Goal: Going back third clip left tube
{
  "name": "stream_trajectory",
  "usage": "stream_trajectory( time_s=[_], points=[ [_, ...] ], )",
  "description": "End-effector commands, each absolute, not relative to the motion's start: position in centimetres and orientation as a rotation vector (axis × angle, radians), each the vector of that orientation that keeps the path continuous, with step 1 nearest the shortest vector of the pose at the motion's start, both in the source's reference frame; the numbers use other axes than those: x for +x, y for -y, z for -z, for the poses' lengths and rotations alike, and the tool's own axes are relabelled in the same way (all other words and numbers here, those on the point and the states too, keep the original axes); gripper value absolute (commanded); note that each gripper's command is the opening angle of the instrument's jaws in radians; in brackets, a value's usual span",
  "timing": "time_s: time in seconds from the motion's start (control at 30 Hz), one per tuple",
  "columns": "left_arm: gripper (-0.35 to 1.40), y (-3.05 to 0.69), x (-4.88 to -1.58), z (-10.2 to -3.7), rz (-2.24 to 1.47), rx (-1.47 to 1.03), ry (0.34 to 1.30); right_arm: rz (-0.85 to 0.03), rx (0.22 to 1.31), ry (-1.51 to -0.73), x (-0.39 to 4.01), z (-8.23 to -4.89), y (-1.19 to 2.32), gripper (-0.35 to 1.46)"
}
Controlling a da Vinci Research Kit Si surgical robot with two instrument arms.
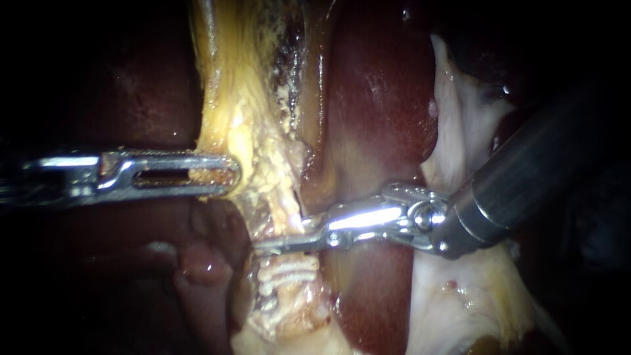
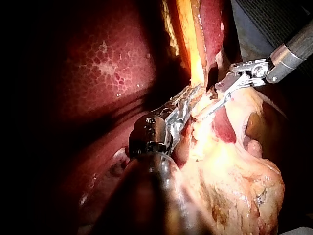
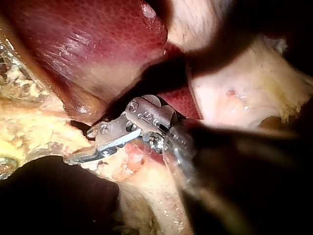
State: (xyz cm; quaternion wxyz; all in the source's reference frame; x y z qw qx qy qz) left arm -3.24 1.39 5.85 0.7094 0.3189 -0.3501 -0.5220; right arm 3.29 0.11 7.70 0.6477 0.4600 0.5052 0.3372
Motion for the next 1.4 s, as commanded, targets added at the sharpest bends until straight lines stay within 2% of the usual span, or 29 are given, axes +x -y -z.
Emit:
stream_trajectory(
  time_s=[0.03,0.1,0.23,0.3,0.33,0.43,0.67,0.87,1.17,1.4],
  points=[
    [-0.35,-1.39,-3.24,-5.85,1.159,0.708,0.777,-0.766,1.046,-1.149,3.29,-7.7,-0.11,-0.35],
    [-0.35,-1.39,-3.24,-5.84,1.159,0.708,0.777,-0.761,1.042,-1.151,3.28,-7.71,-0.11,-0.35],
    [-0.35,-1.39,-3.24,-5.83,1.159,0.708,0.777,-0.714,1.009,-1.169,3.27,-7.75,-0.1,0.32],
    [-0.35,-1.39,-3.23,-5.83,1.159,0.708,0.777,-0.702,0.978,-1.187,3.27,-7.76,-0.11,0.49],
    [-0.35,-1.39,-3.23,-5.83,1.159,0.709,0.777,-0.666,0.94,-1.214,3.27,-7.76,-0.12,0.53],
    [-0.35,-1.39,-3.22,-5.83,1.158,0.709,0.777,-0.597,0.885,-1.262,3.24,-7.76,-0.11,0.58],
    [-0.35,-1.39,-3.21,-5.82,1.158,0.709,0.777,-0.445,0.773,-1.316,3.01,-7.71,-0.1,0.6],
    [-0.35,-1.39,-3.21,-5.82,1.158,0.71,0.777,-0.373,0.723,-1.341,2.77,-7.62,-0.16,0.6],
    [-0.35,-1.39,-3.2,-5.82,1.157,0.71,0.777,-0.327,0.681,-1.36,2.39,-7.43,-0.35,0.6],
    [-0.35,-1.39,-3.2,-5.82,1.157,0.71,0.777,-0.324,0.681,-1.361,2.27,-7.38,-0.38,0.6]
  ],
)
